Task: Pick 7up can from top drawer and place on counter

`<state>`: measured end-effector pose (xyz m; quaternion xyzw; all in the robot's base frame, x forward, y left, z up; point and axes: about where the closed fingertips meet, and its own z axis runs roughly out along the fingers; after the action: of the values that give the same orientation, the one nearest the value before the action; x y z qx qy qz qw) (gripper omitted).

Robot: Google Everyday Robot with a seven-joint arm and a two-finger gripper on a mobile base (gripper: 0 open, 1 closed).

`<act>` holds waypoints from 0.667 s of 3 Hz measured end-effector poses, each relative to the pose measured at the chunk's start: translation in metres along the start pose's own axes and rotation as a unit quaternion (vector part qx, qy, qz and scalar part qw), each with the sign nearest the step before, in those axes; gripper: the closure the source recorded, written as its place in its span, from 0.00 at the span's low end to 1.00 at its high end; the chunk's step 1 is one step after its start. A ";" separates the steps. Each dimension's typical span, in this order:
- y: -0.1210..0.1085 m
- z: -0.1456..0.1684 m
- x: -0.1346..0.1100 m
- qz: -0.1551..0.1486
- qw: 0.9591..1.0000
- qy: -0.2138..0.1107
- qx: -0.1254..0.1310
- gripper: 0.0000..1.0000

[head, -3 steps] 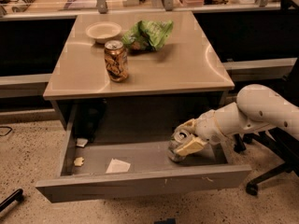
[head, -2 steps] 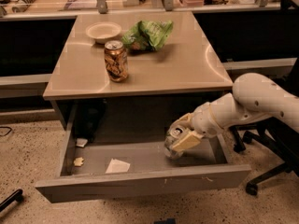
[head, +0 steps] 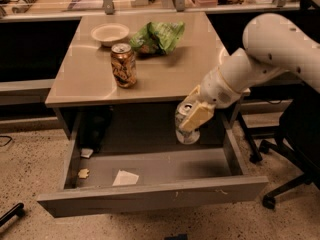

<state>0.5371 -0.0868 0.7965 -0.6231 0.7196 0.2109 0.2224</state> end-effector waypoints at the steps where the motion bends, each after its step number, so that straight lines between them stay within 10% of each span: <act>1: -0.013 -0.057 -0.048 -0.011 0.999 0.030 0.025 1.00; 2: -0.026 -0.123 -0.105 -0.036 0.996 0.021 0.077 1.00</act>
Offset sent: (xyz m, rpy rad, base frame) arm 0.0412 0.0090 0.2383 -0.0888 -0.2452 -0.0573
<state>0.5687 -0.0772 0.9567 -0.6342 0.7150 0.1338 0.2621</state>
